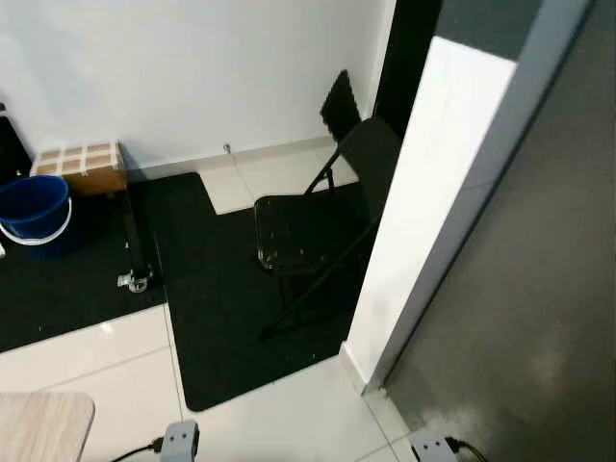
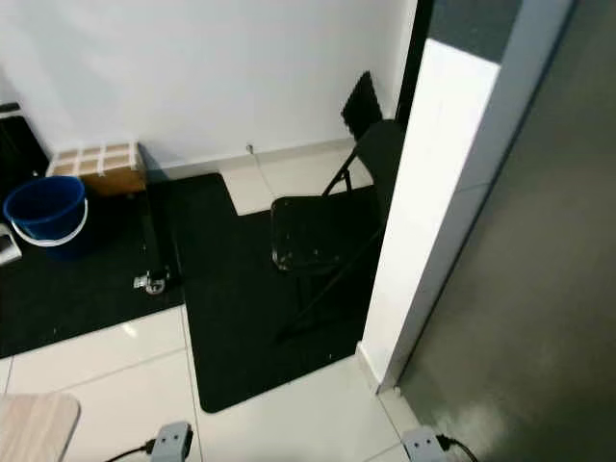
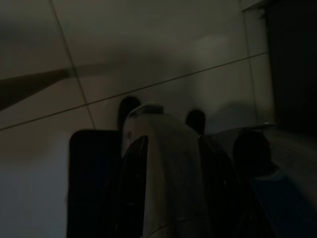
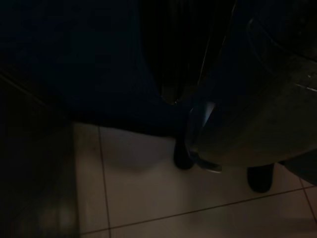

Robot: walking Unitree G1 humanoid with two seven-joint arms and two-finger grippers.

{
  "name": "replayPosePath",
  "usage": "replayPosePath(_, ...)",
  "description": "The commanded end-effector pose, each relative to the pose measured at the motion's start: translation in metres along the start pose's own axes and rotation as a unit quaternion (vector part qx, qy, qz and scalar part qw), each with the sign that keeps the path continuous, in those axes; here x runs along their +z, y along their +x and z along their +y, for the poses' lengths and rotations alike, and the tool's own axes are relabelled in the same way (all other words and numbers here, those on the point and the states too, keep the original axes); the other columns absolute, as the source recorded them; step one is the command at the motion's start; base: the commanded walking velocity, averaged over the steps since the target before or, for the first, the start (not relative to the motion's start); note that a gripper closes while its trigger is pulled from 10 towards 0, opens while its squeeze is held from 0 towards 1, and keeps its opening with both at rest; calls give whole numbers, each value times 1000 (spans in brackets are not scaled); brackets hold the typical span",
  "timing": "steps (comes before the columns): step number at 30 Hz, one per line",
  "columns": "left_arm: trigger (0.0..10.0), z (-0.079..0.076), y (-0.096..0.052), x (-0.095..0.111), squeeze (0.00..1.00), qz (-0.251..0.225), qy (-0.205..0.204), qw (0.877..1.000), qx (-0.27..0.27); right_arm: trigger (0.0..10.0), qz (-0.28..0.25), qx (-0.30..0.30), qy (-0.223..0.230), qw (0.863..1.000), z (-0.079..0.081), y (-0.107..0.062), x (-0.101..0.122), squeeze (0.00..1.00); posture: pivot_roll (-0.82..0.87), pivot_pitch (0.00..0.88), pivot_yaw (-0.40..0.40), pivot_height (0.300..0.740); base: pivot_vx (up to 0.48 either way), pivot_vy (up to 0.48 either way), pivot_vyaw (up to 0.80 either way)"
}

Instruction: Restocking fridge

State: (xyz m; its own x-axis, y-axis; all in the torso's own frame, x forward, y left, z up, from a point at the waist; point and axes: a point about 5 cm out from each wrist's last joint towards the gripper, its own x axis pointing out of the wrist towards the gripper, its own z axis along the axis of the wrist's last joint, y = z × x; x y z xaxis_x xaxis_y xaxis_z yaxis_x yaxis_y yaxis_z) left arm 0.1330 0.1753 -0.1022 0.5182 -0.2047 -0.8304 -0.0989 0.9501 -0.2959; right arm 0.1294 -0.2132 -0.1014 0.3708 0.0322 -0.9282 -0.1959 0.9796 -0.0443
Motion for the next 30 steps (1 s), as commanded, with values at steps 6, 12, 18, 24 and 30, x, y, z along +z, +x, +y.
replayPosePath(6,10000,0,-1,-8,0,13,-2,1000,1,10000,6,-1,2,1000,-1,-1,-4,0,-27,0,3,740,0,0,0)
replayPosePath(12,10000,-1,0,-4,0,7,-1,1000,-1,10000,3,4,-5,1000,1,0,-2,0,-27,0,3,740,0,0,0)
replayPosePath(18,10000,-3,1,-3,0,8,15,1000,-6,10000,4,3,-9,1000,0,-1,-3,0,-24,0,3,740,0,0,0)
replayPosePath(24,10000,-17,5,10,0,-11,79,996,-44,10000,9,-1,-12,1000,-1,-1,-5,0,-24,0,3,740,0,0,0)
replayPosePath(30,10000,-47,14,54,0,-78,156,978,-114,10000,12,-6,-16,1000,-3,-1,-5,0,-24,0,3,740,0,0,0)
